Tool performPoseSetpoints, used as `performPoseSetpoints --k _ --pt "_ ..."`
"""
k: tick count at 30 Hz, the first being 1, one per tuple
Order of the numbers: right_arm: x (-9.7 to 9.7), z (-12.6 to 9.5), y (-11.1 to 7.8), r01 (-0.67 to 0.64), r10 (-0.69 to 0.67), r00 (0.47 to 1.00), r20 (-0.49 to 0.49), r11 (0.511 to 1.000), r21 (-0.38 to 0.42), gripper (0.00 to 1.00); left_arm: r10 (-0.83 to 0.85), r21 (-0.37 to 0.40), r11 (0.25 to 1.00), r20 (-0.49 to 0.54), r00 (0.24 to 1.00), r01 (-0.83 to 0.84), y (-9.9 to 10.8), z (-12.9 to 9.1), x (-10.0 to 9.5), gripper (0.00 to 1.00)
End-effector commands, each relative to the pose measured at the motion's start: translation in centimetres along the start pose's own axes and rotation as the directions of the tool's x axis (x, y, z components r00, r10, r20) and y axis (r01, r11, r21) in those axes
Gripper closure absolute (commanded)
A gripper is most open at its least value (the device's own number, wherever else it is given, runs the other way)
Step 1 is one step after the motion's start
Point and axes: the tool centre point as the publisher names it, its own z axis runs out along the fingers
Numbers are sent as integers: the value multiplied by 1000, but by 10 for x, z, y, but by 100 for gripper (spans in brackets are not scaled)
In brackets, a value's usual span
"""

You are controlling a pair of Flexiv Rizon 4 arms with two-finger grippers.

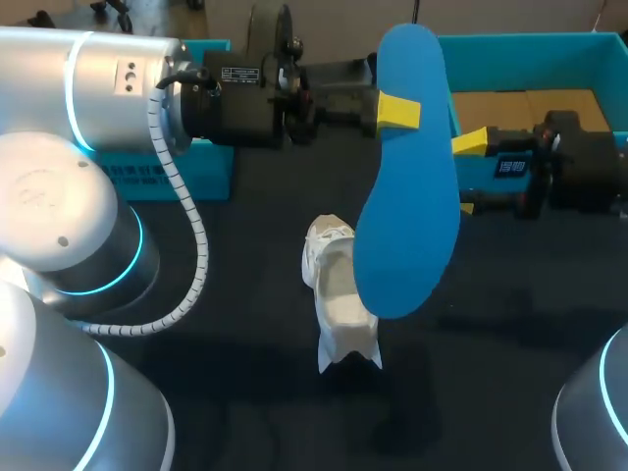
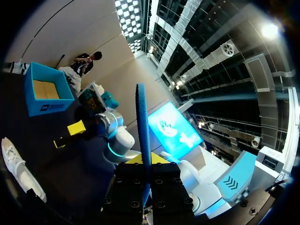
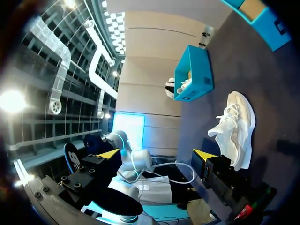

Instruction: Take the shoe out of the shoebox, open the shoe tongue, remove and reinsert the insole, then place the shoe into the shoebox

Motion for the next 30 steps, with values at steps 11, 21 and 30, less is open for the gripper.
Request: performPoseSetpoints --k 11,21,30 --pt "-1 4 3 -1 1 1000 1 1000 5 0 260 -39 965 -18 965 -261 7 -4 -10 100" --pt "-1 4 3 -1 1 1000 1 1000 5 0 745 -99 662 -22 667 -743 15 -18 -24 100" --pt "-1 4 3 -1 1 1000 1 1000 5 0 995 -200 49 -78 66 -979 19 -35 -24 100"
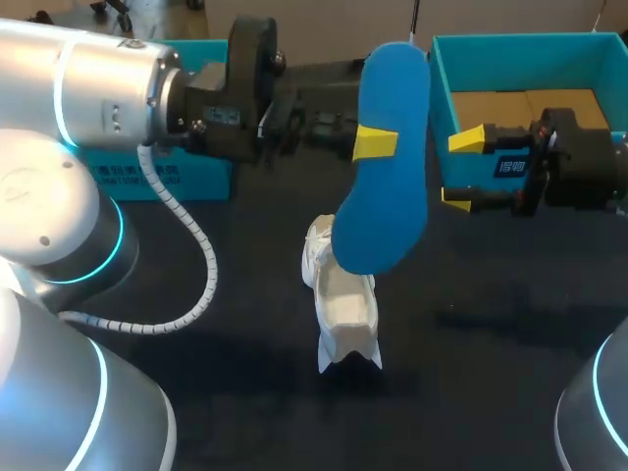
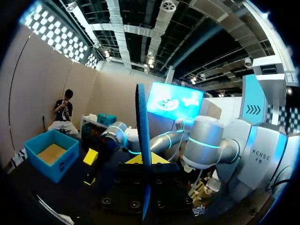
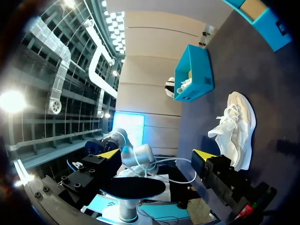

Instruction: Take the shoe out of the shoebox, open the shoe tongue, remove and reinsert the insole, then place the shoe into the shoebox

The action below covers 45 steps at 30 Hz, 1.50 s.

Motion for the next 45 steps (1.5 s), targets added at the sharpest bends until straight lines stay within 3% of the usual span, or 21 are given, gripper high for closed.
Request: performPoseSetpoints --k 1,8,13,20,21,42,43,45 --pt "0 2 0 0 0 1000 1 1000 -1 0 757 -124 649 13 653 -750 3 -17 4 100" --pt "0 2 0 0 0 1000 1 1000 -1 0 927 39 338 160 339 -940 0 -24 -7 100" --pt "0 2 0 0 0 1000 1 1000 -1 0 949 131 225 194 247 -966 5 -18 -17 100" --pt "0 2 0 0 0 1000 1 1000 -1 0 952 130 216 190 239 -968 21 -14 -32 100" --pt "0 2 0 0 0 1000 1 1000 -1 0 948 114 241 187 259 -964 23 -15 -32 100" --pt "0 2 0 0 0 1000 1 1000 -1 0 948 114 241 187 259 -964 23 -15 -32 100" --pt "0 2 0 0 0 1000 1 1000 -1 0 960 100 204 176 219 -974 27 -19 -33 100" --pt "0 2 0 0 0 1000 1 1000 -1 0 961 63 210 171 218 -976 34 -29 -37 100"
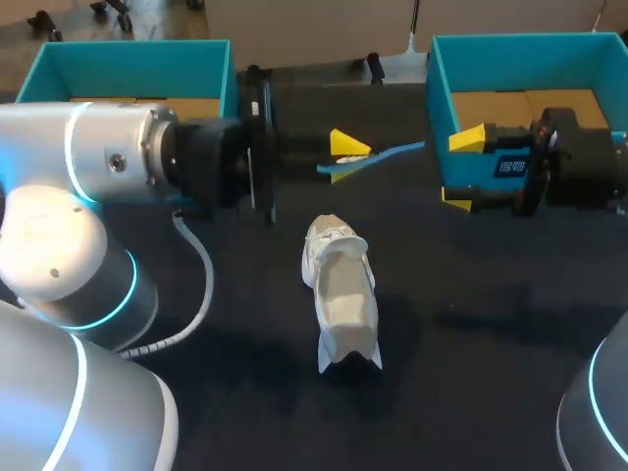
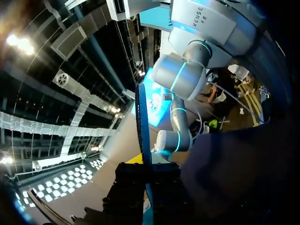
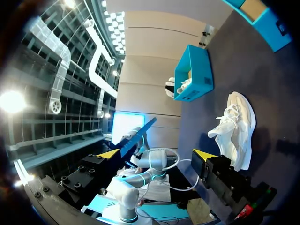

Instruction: Take the shoe out of the shoebox, open the shoe tongue, remove and reinsert the insole, then place the shoe into the shoebox

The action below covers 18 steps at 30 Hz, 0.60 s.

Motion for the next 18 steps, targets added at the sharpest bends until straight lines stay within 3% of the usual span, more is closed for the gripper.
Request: performPoseSetpoints --k 1,8,13,18 --pt "0 2 0 -1 1 1000 1 1000 -2 0 28 -55 998 -13 1000 -28 6 -20 9 100" --pt "0 2 0 -1 1 1000 1 1000 -2 0 169 -96 980 -79 982 -176 23 -43 20 100" --pt "0 2 0 -1 1 1000 1 1000 -2 0 258 -51 963 -117 959 -265 34 -48 35 100" --pt "0 2 0 -1 1 1000 1 1000 -2 0 433 -41 891 -222 873 -452 45 -49 50 100"
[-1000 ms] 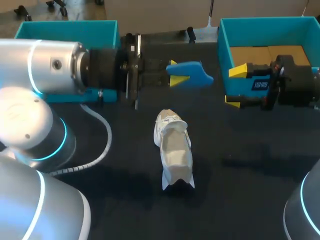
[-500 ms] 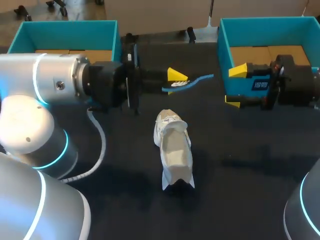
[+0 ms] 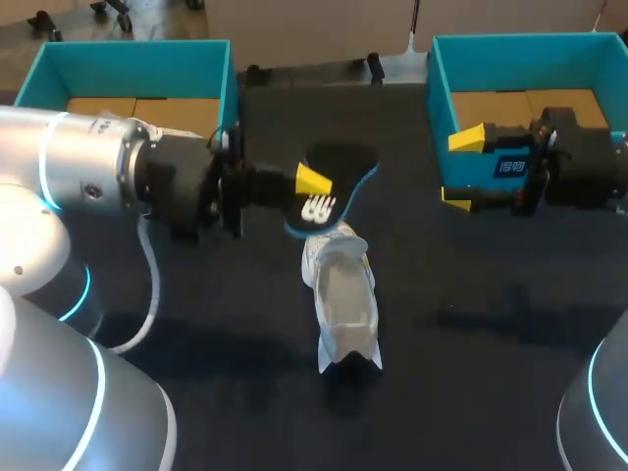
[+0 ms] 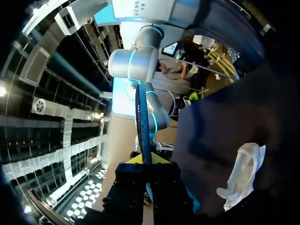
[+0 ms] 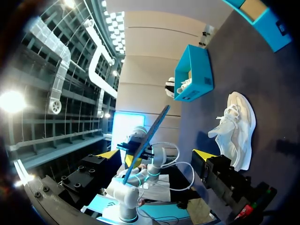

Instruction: Take the shoe out of the shoebox, open the shoe tongue, remove and reinsert the insole, then place the shoe into the shoebox

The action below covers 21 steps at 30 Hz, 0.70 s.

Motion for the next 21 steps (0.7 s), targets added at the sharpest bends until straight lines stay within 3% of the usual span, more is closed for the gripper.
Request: performPoseSetpoints --k 1,9,13,21 --pt "0 2 0 0 0 1000 0 1000 -3 0 162 3 987 -64 985 -162 5 1 11 100" --pt "0 2 0 0 0 1000 0 1000 -3 0 229 -106 966 -75 970 -237 18 -2 34 100" --pt "0 2 0 0 0 1000 0 1000 -3 0 299 -113 945 -90 950 -308 20 0 42 100" --pt "1 32 -1 -6 7 1000 -12 998 58 0 390 -143 906 -87 917 -399 26 12 53 100"
